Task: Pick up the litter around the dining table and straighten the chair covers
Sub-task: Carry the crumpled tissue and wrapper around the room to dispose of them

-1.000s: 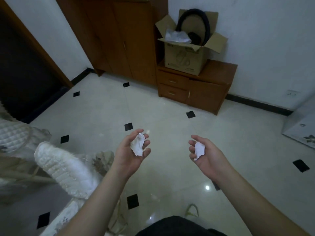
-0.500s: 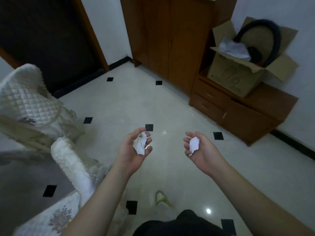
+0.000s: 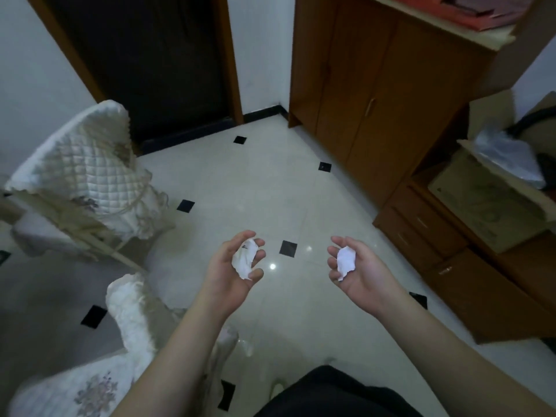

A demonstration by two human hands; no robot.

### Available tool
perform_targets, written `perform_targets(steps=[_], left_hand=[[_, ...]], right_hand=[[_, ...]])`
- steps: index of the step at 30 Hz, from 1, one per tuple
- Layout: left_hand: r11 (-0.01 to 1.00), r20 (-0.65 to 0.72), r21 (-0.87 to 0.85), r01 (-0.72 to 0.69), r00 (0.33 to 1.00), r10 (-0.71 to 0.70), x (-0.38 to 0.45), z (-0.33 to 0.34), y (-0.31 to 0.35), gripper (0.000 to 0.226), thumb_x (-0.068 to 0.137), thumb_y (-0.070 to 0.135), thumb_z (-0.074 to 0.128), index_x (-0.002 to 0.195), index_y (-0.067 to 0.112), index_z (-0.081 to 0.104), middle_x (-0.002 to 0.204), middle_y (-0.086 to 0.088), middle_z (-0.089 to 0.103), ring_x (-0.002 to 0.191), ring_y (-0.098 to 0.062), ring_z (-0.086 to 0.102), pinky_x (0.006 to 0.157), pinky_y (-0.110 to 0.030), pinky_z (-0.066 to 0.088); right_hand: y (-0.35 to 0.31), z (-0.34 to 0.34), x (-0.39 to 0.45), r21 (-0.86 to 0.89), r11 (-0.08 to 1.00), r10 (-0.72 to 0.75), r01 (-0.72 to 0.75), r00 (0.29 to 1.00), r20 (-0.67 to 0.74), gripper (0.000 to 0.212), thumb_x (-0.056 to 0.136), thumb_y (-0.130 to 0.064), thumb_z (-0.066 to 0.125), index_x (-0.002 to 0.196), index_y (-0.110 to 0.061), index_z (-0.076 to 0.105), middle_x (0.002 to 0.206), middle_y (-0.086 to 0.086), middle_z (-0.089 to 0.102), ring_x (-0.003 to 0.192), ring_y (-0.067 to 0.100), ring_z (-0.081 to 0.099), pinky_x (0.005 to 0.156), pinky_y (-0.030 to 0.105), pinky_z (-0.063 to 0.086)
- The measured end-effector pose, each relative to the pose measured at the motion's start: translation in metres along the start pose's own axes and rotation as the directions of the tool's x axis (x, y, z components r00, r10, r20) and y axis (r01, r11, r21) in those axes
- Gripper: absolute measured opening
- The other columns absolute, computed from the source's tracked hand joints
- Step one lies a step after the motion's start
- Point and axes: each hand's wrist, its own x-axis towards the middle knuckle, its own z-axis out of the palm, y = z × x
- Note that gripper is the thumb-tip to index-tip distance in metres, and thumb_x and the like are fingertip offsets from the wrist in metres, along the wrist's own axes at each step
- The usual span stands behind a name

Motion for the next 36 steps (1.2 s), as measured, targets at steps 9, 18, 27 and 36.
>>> perform_targets(steps=[9, 18, 27, 36], left_hand=[[0.988, -0.177, -0.041, -0.151, 0.974, 0.141, 0.068, 0.026, 0.045, 0.012, 0.080, 0.019, 0.065, 0.091, 0.016, 0.067, 0.098, -0.007, 0.060, 0.082, -0.019, 0.056, 0.046, -0.024, 0.038], [0.938, -0.368, -0.120, -0.325, 0.892, 0.262, 0.101, 0.054, 0.096, 0.008, 0.075, 0.021, 0.065, 0.082, 0.019, 0.068, 0.086, -0.003, 0.065, 0.081, -0.019, 0.060, 0.054, -0.026, 0.038], [0.845, -0.548, -0.187, -0.500, 0.768, 0.333, 0.095, -0.022, 0.145, 0.015, 0.086, 0.018, 0.057, 0.081, 0.018, 0.071, 0.090, -0.006, 0.067, 0.078, -0.020, 0.064, 0.054, -0.026, 0.042], [0.676, -0.641, -0.263, -0.688, 0.648, 0.411, 0.089, -0.105, 0.215, 0.014, 0.081, 0.016, 0.056, 0.083, 0.015, 0.069, 0.091, -0.007, 0.063, 0.076, -0.020, 0.063, 0.055, -0.025, 0.040]], right_hand=[[-0.074, 0.073, 0.105, -0.244, 0.970, 0.050, 0.002, 0.977, 0.207, 0.015, 0.089, -0.018, 0.058, 0.097, -0.009, 0.067, 0.088, 0.007, 0.061, 0.072, 0.018, 0.052, 0.055, 0.027, 0.036], [-0.110, 0.148, 0.184, -0.376, 0.916, 0.267, -0.136, 0.909, 0.320, 0.014, 0.089, -0.018, 0.059, 0.096, -0.010, 0.068, 0.095, 0.009, 0.059, 0.078, 0.021, 0.053, 0.048, 0.025, 0.039], [-0.073, 0.258, 0.233, -0.526, 0.832, 0.430, -0.179, 0.807, 0.406, 0.012, 0.090, -0.016, 0.057, 0.095, -0.011, 0.066, 0.092, 0.008, 0.055, 0.070, 0.018, 0.050, 0.047, 0.024, 0.039], [-0.013, 0.401, 0.251, -0.700, 0.713, 0.519, -0.037, 0.699, 0.491, 0.011, 0.088, -0.020, 0.059, 0.091, -0.014, 0.067, 0.080, 0.003, 0.063, 0.065, 0.016, 0.054, 0.052, 0.025, 0.040]])
